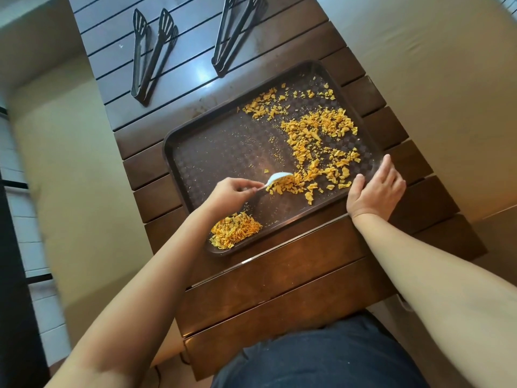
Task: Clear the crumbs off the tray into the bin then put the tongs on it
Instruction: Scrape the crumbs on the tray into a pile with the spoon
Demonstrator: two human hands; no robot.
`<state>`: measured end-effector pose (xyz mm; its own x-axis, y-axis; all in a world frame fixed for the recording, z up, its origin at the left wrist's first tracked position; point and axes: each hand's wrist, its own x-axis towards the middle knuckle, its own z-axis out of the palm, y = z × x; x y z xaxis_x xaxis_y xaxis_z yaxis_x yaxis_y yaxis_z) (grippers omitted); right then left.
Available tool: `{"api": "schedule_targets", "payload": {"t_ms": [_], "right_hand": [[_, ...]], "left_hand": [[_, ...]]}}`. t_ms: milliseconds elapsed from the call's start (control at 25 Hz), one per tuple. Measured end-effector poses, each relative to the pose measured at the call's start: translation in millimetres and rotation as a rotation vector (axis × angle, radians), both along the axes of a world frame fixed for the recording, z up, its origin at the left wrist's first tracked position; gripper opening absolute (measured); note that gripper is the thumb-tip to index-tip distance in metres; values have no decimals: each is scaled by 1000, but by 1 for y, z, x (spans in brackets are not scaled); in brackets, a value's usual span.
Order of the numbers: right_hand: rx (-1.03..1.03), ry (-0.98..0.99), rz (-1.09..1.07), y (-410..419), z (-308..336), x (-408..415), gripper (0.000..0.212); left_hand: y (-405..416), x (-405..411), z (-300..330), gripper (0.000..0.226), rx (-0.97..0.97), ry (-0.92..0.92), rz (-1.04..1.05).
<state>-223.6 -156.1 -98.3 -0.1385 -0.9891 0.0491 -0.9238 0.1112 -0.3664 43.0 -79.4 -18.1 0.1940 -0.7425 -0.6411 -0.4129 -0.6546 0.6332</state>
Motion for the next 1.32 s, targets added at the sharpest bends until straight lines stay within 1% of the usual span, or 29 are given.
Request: {"api": "schedule_targets", "payload": {"t_ms": [120, 200, 280, 360, 440, 600, 640, 680, 760, 840, 920, 1000, 1080, 1200, 1280, 1320], "right_hand": [[-8, 9, -7, -1, 1, 0, 66], [-3, 9, -7, 0, 1, 0, 66], [-1, 7, -6, 0, 1, 0, 66], [-3, 2, -8, -1, 1, 0, 66], [-2, 7, -8, 0, 1, 0, 66], [1, 11, -6, -1, 0, -1, 66], [-1, 6, -5, -1, 0, -1, 65], [-2, 1, -5, -1, 1, -1, 65], [-4, 3, -5, 0, 0, -1, 65], [-4, 5, -1, -1, 0, -1, 65], [-1, 3, 0, -1, 0, -1, 65], [-3, 7, 1, -1, 0, -1, 65], [-9, 8, -2, -1, 0, -1, 65], [-10, 7, 0, -1, 0, -1, 66], [-10, 10, 1, -1, -1, -1, 66], [-10, 9, 0, -1, -1, -1, 66]], "left_hand": [[-13, 4, -2, 24, -96, -59, 184], [-21, 3, -3, 24, -116, -97, 241], [-24, -4, -2, 23, -85, -56, 153], [-21, -12, 0, 21, -39, -40, -31], [-16, -15, 1, 19, 5, -71, -191], [-5, 1, 8, 18, 137, -100, -358], [-3, 5, 11, 18, 154, -81, -352], [-3, 9, 13, 18, 138, -53, -303], [-6, 11, 12, 19, 42, -25, -124], [-12, 10, 7, 20, -42, -54, 44], [-15, 8, 3, 21, -56, -82, 104], [-11, 7, 0, 20, -22, -85, 41], [-3, 7, 1, 18, 23, -87, -78], [6, 13, 8, 18, 88, -135, -218], [9, 20, 12, 18, 88, -135, -217], [10, 22, 12, 18, 54, -113, -153]]}}
